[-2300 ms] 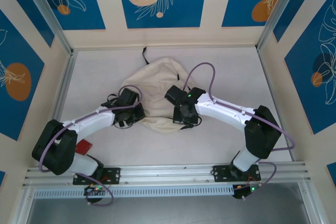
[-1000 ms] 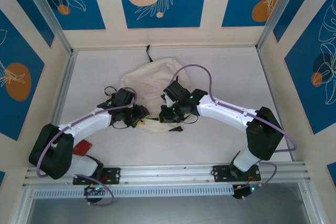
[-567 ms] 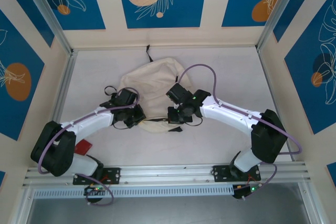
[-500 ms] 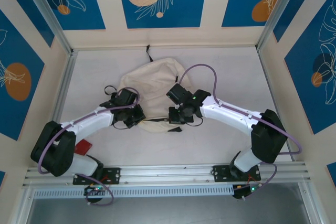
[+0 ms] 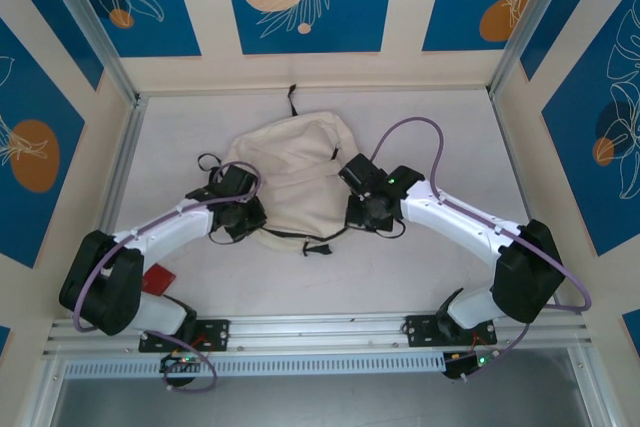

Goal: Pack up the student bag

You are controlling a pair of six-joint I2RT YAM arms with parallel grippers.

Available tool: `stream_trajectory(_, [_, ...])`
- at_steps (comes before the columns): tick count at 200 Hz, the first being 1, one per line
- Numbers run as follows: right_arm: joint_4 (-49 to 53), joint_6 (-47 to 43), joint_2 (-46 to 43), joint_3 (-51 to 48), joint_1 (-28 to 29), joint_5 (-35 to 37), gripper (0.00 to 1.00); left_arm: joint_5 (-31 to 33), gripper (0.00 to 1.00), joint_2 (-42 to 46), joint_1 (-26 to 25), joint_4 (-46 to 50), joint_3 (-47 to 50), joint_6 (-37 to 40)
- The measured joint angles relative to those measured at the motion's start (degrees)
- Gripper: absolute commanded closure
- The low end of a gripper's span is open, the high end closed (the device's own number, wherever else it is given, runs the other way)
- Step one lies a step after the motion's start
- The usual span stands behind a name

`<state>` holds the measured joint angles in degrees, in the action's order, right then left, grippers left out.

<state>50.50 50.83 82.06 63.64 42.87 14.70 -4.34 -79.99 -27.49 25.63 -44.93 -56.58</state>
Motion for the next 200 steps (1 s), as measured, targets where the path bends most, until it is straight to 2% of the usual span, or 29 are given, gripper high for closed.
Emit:
stream_trajectory(18, [-1.7, -1.6, 0.0, 0.0, 0.3, -2.9, 1.00, 0.1, 0.91, 0.0, 0.4, 0.7, -0.4, 0.9])
stream_trajectory(21, [-2.0, -1.8, 0.0, 0.0, 0.3, -3.5, 0.97, 0.1, 0.89, 0.0, 0.4, 0.8, -0.5, 1.2])
stream_trajectory(40, [-4.3, -2.7, 0.0, 0.0, 0.6, -6.7, 0.62, 0.1, 0.66, 0.6, 0.5, 1.4, -0.7, 2.6])
stream_trajectory(51, [-5.1, -3.1, 0.0, 0.0, 0.6, -7.8, 0.47, 0.2, 0.55, 1.6, 0.7, 2.2, -0.8, 2.5])
stream_trajectory(62, [-5.7, -2.3, 0.2, 0.0, 0.5, -8.6, 0.40, 0.2, 0.48, 3.0, 0.8, 3.1, -0.8, 3.1])
stream_trajectory(107, [-10.8, 1.6, 0.8, -1.9, -4.6, -12.3, 0.34, -1.9, 0.31, 10.3, 0.5, 6.2, -0.6, 1.4])
stream_trajectory(143, [-13.7, 5.7, 4.1, -2.6, -7.6, -13.9, 0.29, -6.1, 0.21, 12.7, -3.2, 2.2, 2.6, -4.8])
stream_trajectory(173, [-16.4, 8.3, 4.7, -5.4, -9.7, -15.0, 0.26, -7.2, 0.19, 10.4, -6.4, -2.3, 4.1, -9.5])
stream_trajectory(200, [-20.3, 9.2, 4.8, -8.2, -12.2, -17.5, 0.28, -7.1, 0.24, 7.4, -7.1, -6.7, 4.7, -12.8])
